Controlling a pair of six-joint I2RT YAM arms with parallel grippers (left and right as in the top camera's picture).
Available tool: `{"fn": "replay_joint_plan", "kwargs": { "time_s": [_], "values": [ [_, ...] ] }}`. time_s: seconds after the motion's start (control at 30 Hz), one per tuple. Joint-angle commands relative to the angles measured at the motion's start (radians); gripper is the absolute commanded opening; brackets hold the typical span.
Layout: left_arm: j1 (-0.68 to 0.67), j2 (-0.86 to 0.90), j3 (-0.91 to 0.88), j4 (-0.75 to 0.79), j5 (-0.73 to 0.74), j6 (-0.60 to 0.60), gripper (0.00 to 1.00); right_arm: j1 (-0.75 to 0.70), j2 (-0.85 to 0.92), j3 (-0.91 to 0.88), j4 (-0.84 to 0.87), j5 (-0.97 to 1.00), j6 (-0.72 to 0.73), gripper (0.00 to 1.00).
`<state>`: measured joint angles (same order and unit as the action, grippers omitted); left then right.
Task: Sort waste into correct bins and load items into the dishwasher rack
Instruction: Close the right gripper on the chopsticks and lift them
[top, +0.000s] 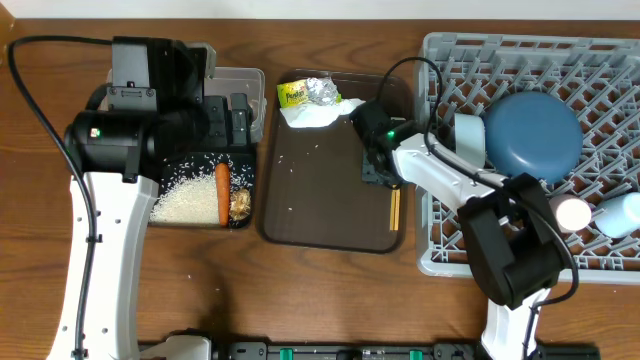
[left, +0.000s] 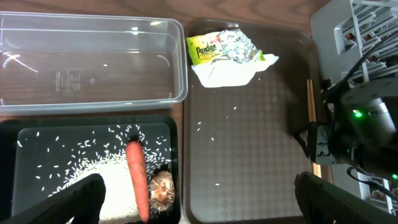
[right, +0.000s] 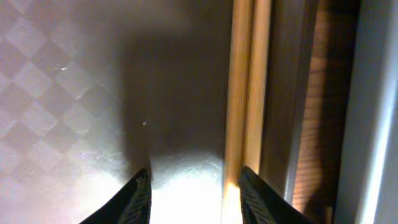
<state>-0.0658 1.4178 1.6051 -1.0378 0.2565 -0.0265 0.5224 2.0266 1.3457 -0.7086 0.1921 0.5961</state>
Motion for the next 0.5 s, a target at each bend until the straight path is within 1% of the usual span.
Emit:
{"fn": "replay_joint_plan", "kwargs": {
  "time_s": [0.0, 0.1, 0.13, 0.2, 0.23, 0.27, 0.37, 0.47],
  "values": [
    [0.001, 0.002, 0.003, 0.000, 0.005, -0.001, 0.98, 0.008, 0.055, 0.008, 0.000, 0.002, 0.017, 0.39],
    [0.001, 0.002, 0.003, 0.000, 0.005, -0.001, 0.98, 0.008, 0.086, 0.008, 0.000, -0.001, 0.017, 0.37],
    [0.001, 0.002, 0.003, 0.000, 0.005, -0.001, 0.98, 0.008, 0.095, 0.008, -0.002, -0.011, 0.017, 0.31],
    [0.001, 0.002, 0.003, 0.000, 0.005, -0.001, 0.98, 0.008, 0.100, 0.008, -0.003, -0.047, 0.014, 0.17],
    [0.001, 0.002, 0.003, 0.000, 0.005, -0.001, 0.98, 0.008, 0.100, 0.008, -0.002, -0.062, 0.005, 0.04],
    [0.001, 0.002, 0.003, 0.000, 0.005, -0.001, 0.98, 0.008, 0.100, 0.008, 0.002, -0.067, -0.005, 0.01],
    [0.001, 0.002, 0.003, 0.000, 0.005, -0.001, 0.98, 0.008, 0.090, 0.008, 0.005, -0.069, -0.011, 0.01],
    [0.001, 0.002, 0.003, 0.000, 0.005, -0.001, 0.98, 0.008, 0.064, 0.009, 0.004, -0.075, -0.058, 0.01]
  ]
}}
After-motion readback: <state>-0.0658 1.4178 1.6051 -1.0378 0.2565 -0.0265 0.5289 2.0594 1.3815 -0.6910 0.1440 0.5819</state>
